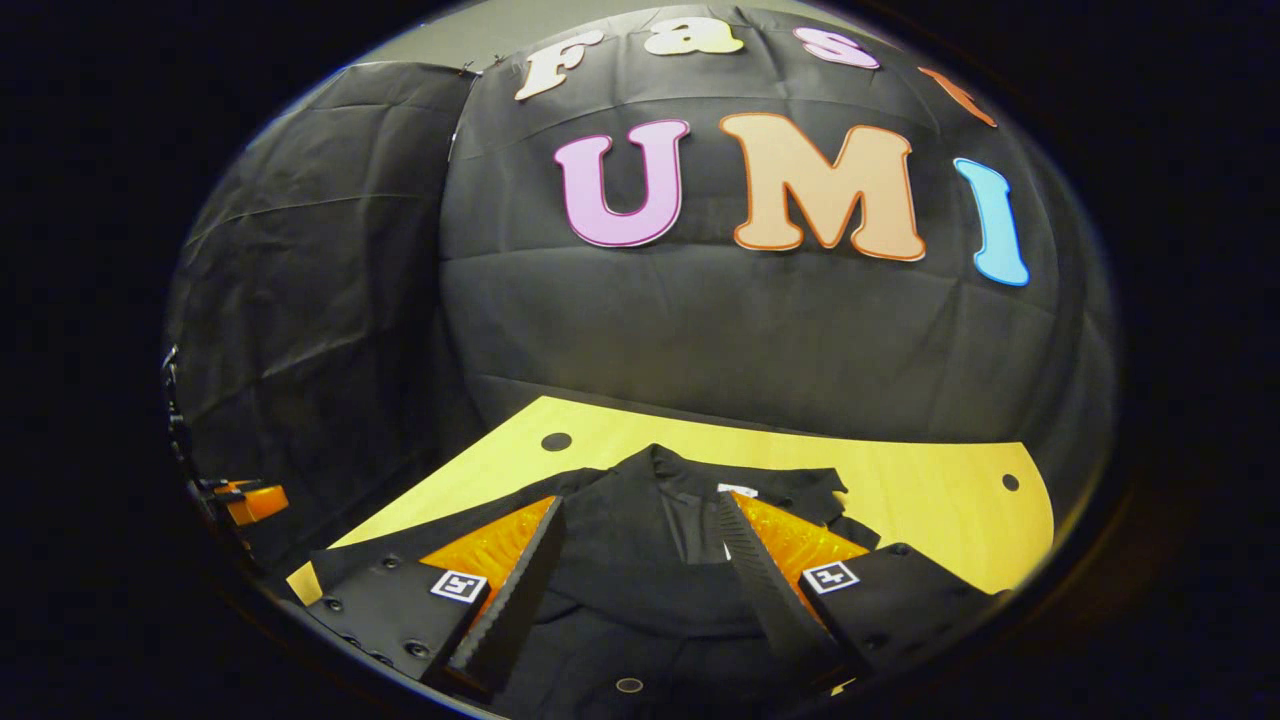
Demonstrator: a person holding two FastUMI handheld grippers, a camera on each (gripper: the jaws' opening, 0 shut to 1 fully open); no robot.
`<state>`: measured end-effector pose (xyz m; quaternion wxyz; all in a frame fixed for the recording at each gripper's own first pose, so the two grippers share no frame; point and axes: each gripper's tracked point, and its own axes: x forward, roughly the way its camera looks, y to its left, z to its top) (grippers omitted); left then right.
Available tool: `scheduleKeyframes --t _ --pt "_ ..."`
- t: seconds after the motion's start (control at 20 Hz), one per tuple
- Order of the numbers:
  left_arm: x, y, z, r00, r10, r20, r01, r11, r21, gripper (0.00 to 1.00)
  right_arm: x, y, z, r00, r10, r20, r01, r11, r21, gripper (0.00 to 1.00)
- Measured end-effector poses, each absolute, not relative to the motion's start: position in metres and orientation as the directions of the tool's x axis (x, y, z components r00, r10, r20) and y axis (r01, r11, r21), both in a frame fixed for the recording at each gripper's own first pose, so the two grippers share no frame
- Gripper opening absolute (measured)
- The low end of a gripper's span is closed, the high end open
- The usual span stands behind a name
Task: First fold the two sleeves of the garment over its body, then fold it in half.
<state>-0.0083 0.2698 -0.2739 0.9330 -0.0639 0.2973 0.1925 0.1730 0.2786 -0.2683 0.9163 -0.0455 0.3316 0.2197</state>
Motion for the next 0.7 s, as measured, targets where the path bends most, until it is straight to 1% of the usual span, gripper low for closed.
scheduleKeyframes --t 0.05,0.25,0.45,0.5,0.6,0.7 --pt "-0.016 0.268 -0.286 0.734 0.313 -0.603 -0.391 0.92 0.001 0.96 0.171 0.274 -0.268 0.684 0.363 -0.633 -0.424 0.904 0.06 0.99" --pt "-0.037 0.258 -0.336 0.659 0.267 -0.704 -0.39 0.921 -0.016 0.98 0.164 0.261 -0.263 0.692 0.33 -0.643 -0.405 0.914 0.033 0.98" --pt "-0.049 0.247 -0.368 0.622 0.24 -0.745 -0.364 0.932 -0.003 0.99 0.159 0.255 -0.255 0.702 0.314 -0.639 -0.397 0.918 0.016 0.98" --pt "-0.05 0.244 -0.375 0.611 0.235 -0.756 -0.362 0.932 -0.003 0.98 0.158 0.254 -0.253 0.705 0.312 -0.637 -0.395 0.919 0.012 0.98" --pt "-0.059 0.241 -0.387 0.571 0.233 -0.787 -0.372 0.928 0.005 0.98 0.157 0.251 -0.252 0.708 0.303 -0.638 -0.392 0.92 0.002 0.98" --pt "-0.058 0.242 -0.387 0.583 0.24 -0.776 -0.347 0.937 0.029 0.99 0.155 0.247 -0.251 0.707 0.295 -0.642 -0.391 0.92 -0.008 0.98"
